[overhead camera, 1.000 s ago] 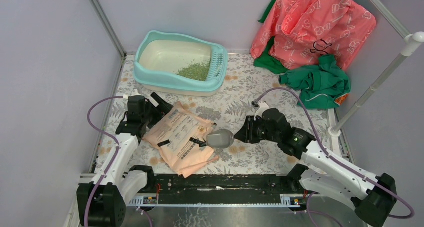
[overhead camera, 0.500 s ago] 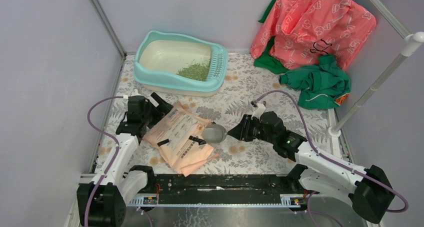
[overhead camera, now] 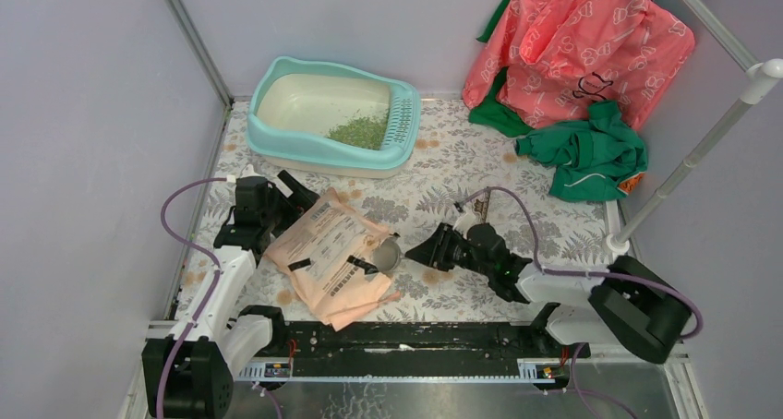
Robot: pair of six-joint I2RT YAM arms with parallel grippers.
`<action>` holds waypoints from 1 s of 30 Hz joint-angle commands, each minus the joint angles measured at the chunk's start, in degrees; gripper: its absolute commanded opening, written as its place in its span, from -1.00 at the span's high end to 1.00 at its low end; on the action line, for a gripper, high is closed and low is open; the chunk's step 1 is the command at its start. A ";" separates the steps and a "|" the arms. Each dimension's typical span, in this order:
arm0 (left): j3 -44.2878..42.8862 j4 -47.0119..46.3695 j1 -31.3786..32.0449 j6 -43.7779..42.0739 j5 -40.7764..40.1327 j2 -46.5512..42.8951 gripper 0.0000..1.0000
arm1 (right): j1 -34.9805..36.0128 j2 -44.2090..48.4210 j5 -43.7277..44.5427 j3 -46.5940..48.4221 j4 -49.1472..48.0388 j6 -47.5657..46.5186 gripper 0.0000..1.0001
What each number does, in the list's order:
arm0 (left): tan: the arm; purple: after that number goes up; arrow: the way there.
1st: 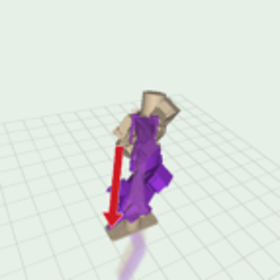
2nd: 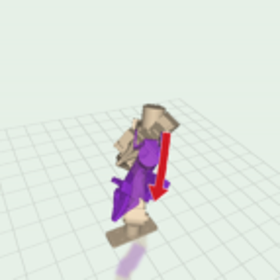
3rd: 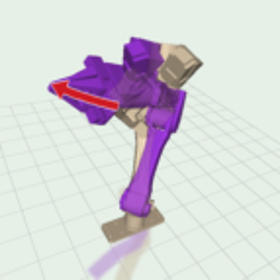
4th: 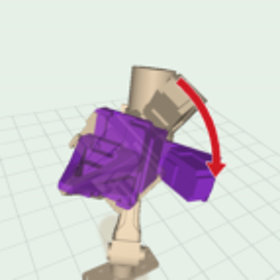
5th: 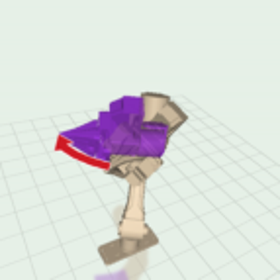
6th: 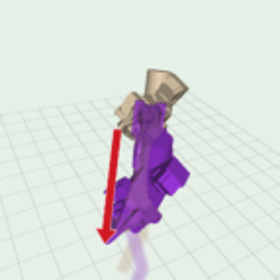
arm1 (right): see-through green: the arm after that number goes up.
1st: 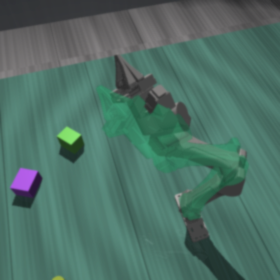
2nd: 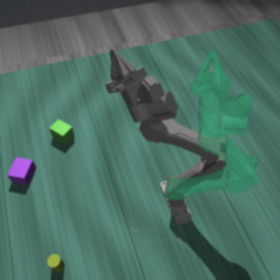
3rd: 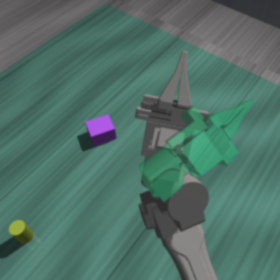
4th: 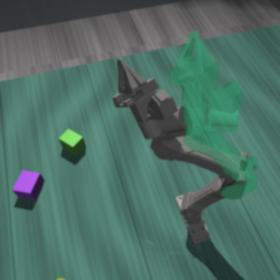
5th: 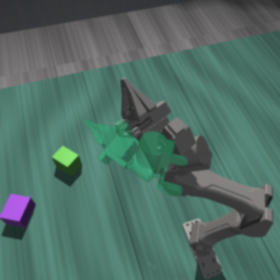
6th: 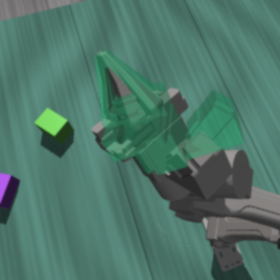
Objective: Fill the litter box with clean litter
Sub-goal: 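Scoop the cat litter from the cat litter bag.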
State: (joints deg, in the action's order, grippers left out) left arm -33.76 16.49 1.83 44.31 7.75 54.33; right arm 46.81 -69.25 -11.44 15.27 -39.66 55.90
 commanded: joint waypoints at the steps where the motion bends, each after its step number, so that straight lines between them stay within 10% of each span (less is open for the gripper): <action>1: -1.14 -2.90 -0.37 0.14 0.06 0.25 -0.97 | 2.20 -8.88 0.14 4.06 -18.18 3.78 1.00; 12: -1.00 -3.53 -0.39 0.20 0.40 0.58 -0.97 | 6.01 -29.63 4.81 12.50 -34.15 9.21 1.00; 30: -0.77 -3.53 -0.43 -0.02 0.47 0.23 -0.97 | -1.17 -15.06 29.41 5.17 -17.18 1.38 1.00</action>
State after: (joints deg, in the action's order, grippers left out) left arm -33.76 16.16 1.83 44.34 7.79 54.74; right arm 48.25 -88.68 11.33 22.70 -56.07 58.24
